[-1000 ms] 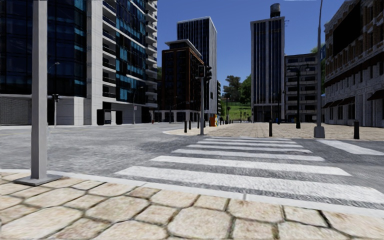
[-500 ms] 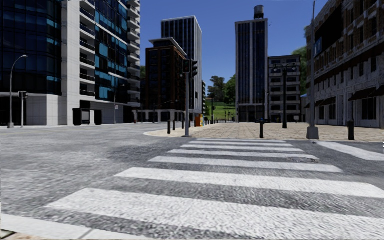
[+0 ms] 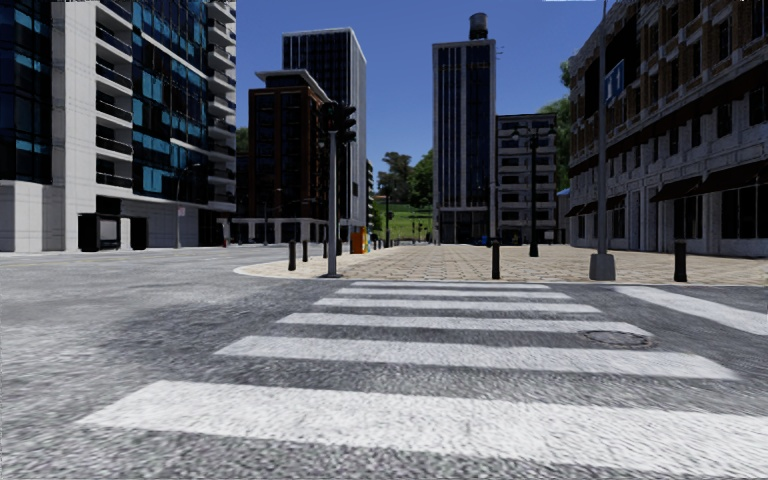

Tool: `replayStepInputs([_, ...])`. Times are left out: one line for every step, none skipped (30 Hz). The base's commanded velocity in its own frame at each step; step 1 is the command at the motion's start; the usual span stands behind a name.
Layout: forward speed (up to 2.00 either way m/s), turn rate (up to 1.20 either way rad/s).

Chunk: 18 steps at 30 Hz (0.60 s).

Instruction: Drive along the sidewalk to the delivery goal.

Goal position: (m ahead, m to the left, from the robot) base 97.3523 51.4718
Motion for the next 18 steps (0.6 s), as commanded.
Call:
replayStepInputs([1.57,-0.32])
replayStepInputs([1.57,-0.32])
replayStepInputs([1.57,-0.32])
replayStepInputs([1.57,-0.32])
replayStepInputs([1.57,-0.32])
replayStepInputs([1.54,-0.32])
replayStepInputs([1.51,-0.32])
replayStepInputs([1.47,-0.32])
replayStepInputs([1.47,-0.32])
replayStepInputs([1.45,-0.32])
replayStepInputs([1.42,-0.32])
replayStepInputs([1.41,-0.32])
replayStepInputs([1.41,-0.32])
replayStepInputs([1.41,-0.32])
replayStepInputs([1.41,-0.32])
replayStepInputs([1.41,-0.32])
replayStepInputs([1.41,-0.32])
replayStepInputs([1.41,-0.32])
